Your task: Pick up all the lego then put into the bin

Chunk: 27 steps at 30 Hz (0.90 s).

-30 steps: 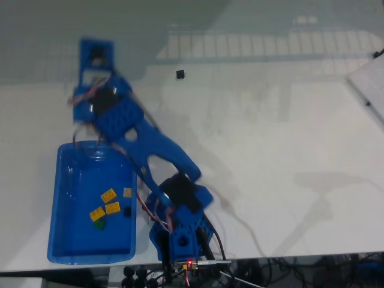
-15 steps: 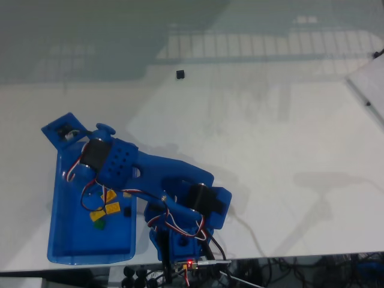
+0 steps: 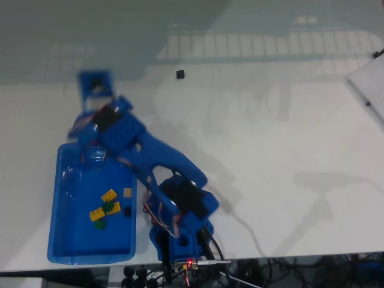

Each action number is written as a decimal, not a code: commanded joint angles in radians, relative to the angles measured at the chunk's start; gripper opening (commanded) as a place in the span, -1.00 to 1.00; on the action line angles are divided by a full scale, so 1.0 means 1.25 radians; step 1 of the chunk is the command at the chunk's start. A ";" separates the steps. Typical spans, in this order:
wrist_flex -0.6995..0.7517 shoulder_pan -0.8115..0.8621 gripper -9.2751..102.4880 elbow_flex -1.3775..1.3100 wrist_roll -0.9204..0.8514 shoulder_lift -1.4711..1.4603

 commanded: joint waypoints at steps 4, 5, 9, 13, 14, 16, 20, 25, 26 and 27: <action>-0.156 0.282 -0.27 -0.134 0.054 -0.199; -0.156 0.308 -0.27 -0.160 0.045 -0.237; -0.158 0.396 -0.27 -0.259 0.016 -0.383; -0.151 0.454 -0.27 -0.357 0.009 -0.512; -0.147 0.465 -0.27 -0.379 0.002 -0.536; -0.140 0.479 -0.28 -0.418 -0.017 -0.577; -0.110 0.507 -0.28 -0.503 -0.048 -0.632; -0.096 0.528 -0.28 -0.542 -0.093 -0.669; -0.088 0.531 -0.28 -0.549 -0.107 -0.674; -0.085 0.536 -0.28 -0.555 -0.117 -0.677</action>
